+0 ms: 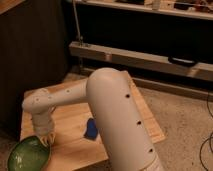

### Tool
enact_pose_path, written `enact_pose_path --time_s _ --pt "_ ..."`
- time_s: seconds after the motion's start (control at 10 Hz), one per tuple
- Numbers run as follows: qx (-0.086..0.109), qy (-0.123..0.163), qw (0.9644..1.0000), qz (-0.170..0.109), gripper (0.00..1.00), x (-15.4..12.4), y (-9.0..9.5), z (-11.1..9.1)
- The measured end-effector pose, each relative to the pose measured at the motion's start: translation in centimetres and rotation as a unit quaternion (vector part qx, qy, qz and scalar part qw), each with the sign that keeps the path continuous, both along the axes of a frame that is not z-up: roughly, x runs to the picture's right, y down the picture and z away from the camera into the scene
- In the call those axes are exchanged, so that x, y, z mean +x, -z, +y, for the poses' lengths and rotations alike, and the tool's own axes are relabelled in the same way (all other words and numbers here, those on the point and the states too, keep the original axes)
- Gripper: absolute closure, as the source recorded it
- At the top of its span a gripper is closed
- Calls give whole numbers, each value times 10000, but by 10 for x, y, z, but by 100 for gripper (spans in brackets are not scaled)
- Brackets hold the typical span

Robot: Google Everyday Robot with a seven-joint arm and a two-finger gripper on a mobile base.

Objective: Drag the ceramic bowl in a circle

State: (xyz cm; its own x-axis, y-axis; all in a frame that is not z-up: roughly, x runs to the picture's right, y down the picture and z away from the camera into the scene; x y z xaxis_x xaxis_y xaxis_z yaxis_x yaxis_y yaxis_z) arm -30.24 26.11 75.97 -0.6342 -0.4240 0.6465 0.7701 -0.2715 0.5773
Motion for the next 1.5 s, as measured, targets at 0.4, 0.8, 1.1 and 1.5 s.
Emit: enact_pose_path --time_s 0.4,0.8,1.1,1.5 --pt "203 -676 9955 624 94 46 -53 -73" --pt "487 -834 9853 1412 94 107 -80 -101" --pt "638 -648 9839 1542 94 156 -60 -96" --pt "759 -385 9852 1487 94 222 -2 -97"
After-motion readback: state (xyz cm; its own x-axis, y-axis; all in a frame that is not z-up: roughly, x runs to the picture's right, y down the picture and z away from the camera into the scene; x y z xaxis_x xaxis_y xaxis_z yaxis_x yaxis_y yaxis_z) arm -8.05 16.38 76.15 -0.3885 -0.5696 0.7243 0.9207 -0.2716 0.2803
